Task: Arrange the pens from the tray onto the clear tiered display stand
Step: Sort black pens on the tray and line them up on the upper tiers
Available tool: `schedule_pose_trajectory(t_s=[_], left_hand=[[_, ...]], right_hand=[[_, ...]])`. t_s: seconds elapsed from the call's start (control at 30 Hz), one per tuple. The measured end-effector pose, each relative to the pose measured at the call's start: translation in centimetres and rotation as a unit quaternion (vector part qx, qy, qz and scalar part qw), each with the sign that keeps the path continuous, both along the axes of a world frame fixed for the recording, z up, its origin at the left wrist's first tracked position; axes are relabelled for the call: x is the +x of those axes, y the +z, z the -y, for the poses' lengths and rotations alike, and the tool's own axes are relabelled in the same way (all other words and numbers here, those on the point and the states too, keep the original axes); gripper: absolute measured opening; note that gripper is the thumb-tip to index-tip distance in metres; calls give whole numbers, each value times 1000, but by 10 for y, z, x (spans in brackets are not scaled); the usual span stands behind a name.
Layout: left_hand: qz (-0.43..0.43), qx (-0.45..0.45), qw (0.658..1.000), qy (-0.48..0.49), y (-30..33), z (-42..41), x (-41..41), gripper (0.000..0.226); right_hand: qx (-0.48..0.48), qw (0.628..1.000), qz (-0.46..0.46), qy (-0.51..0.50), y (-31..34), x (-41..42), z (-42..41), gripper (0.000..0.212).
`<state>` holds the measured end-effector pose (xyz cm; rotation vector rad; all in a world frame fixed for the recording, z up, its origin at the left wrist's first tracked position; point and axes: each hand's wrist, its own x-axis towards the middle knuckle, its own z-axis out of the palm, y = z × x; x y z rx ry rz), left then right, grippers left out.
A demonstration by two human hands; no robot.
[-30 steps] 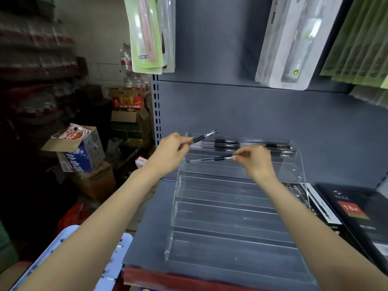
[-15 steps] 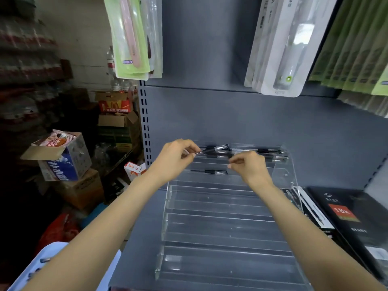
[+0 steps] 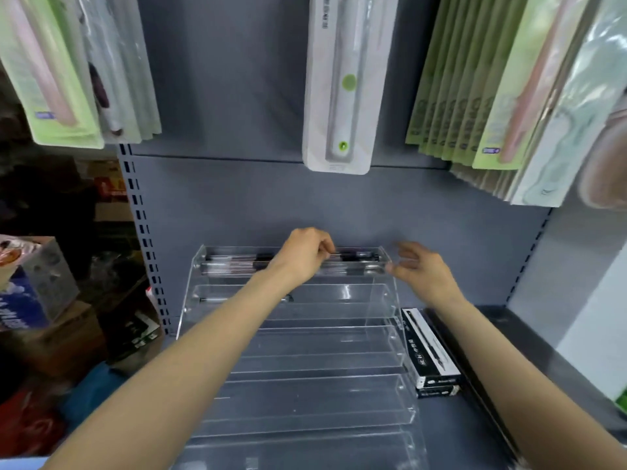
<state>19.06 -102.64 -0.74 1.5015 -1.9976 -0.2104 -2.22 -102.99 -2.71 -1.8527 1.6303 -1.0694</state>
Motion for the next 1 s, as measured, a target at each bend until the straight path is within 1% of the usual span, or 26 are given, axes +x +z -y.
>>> schedule_pose_trajectory(t_s=[0.2, 0.37, 0.47, 0.53, 0.63, 0.7, 0.83, 1.0], left_hand=[[-6, 5, 999, 34, -1, 14, -4, 17], [-14, -21, 999, 48, -5, 16, -6, 16], [2, -15, 998, 63, -8, 18, -4, 16], [19, -9, 997, 76, -9, 19, -4, 17], [55, -11, 995, 85, -6, 18, -7, 17], [73, -16, 993, 87, -4, 16, -9, 18], [80, -18, 994, 70, -3, 15, -7, 16], [114, -20, 992, 59, -2, 15, -2, 22]], right_hand=[[-15, 999, -23, 42, 1, -1, 10, 55], [-23, 996, -62, 63, 1, 4, 16, 40], [-39, 995, -69, 56, 0, 2, 19, 37], [-46, 994, -78, 63, 0, 1, 19, 38], [-34, 992, -93, 82, 0, 1, 17, 44], [-29, 990, -104, 87, 0, 3, 18, 44], [-15, 987, -135, 84, 3, 5, 18, 44], [3, 981, -164, 105, 9, 5, 18, 49]])
